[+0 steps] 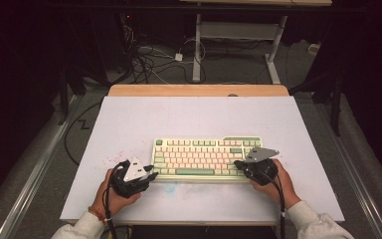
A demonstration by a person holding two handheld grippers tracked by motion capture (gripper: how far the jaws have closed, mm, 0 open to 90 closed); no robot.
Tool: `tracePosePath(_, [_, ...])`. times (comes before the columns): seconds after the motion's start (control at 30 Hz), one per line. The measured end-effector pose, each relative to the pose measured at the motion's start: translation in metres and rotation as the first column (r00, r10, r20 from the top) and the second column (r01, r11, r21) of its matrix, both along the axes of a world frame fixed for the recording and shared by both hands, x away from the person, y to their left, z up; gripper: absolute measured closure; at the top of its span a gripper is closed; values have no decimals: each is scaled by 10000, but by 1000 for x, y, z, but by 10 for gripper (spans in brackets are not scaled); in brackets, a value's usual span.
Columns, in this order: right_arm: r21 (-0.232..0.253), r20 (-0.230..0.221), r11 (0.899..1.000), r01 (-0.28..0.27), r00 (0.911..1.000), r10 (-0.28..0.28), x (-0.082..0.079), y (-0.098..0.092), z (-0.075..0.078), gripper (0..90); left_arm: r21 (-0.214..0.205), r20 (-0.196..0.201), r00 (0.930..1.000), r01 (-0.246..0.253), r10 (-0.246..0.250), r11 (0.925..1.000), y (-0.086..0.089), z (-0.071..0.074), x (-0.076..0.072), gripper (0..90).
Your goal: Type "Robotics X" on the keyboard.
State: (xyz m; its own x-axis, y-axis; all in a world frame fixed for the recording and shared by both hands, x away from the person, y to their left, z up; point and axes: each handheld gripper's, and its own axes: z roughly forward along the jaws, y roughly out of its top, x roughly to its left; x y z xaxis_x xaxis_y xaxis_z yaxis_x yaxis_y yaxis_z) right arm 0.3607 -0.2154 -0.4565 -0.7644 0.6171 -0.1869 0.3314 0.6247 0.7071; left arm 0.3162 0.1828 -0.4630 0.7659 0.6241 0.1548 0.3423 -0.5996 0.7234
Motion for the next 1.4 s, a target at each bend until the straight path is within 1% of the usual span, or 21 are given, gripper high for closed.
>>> tracePosePath(0.07, [-3,14,10000,-7,10000,7,0,0,0,899,67,-155,9999,64,-63,10000,-2,1,2,837])
tracePosePath(0.13, [-13,34,10000,17,10000,-17,0,0,0,899,-4,-315,9995,90,-90,10000,-5,2,4,873])
tracePosePath(0.27, [-25,62,10000,11,10000,-11,0,1,0,899,-110,-428,9991,26,-31,9999,-11,9,10,874])
tracePosePath(0.43, [-54,92,10000,2,10000,-2,-1,1,0,899,-59,-479,9986,218,-221,9997,-24,17,18,874])
tracePosePath(0.47, [-48,93,10000,5,10000,-4,-1,1,0,899,-86,-549,9981,259,-263,9996,-26,17,20,874])
tracePosePath(0.5, [-41,93,10000,7,10000,-7,-1,1,0,899,-74,-616,9976,298,-302,9995,-29,17,21,873])
tracePosePath(0.6, [-52,114,10000,0,9999,1,-1,1,-1,899,95,-652,9972,381,-374,9992,-34,17,25,874])
tracePosePath(0.77, [-68,117,10000,25,9999,-24,-1,1,-1,899,163,-687,9962,544,-531,9984,-43,19,29,874])
tracePosePath(0.8, [-78,120,10000,28,9999,-27,-1,1,-1,898,286,-688,9961,565,-544,9980,-45,19,31,873])
tracePosePath(0.93, [-102,135,9999,32,9999,-31,-1,1,-1,899,424,-813,9948,652,-616,9970,-53,19,37,873])
tracePosePath(1.2, [-95,145,10000,22,9999,-20,-2,1,-1,899,607,-956,9923,853,-792,9945,-67,19,47,872])
tracePosePath(1.23, [-87,125,9999,56,9999,-55,-2,1,-1,899,643,-1016,9913,908,-840,9938,-69,19,48,872])
tracePosePath(1.27, [-89,126,9999,51,9999,-50,-2,1,-1,899,719,-980,9916,917,-845,9932,-70,18,48,872])
tracePosePath(1.4, [-108,144,9999,53,9999,-51,-2,2,-1,899,852,-1059,9906,959,-867,9917,-75,15,51,871])
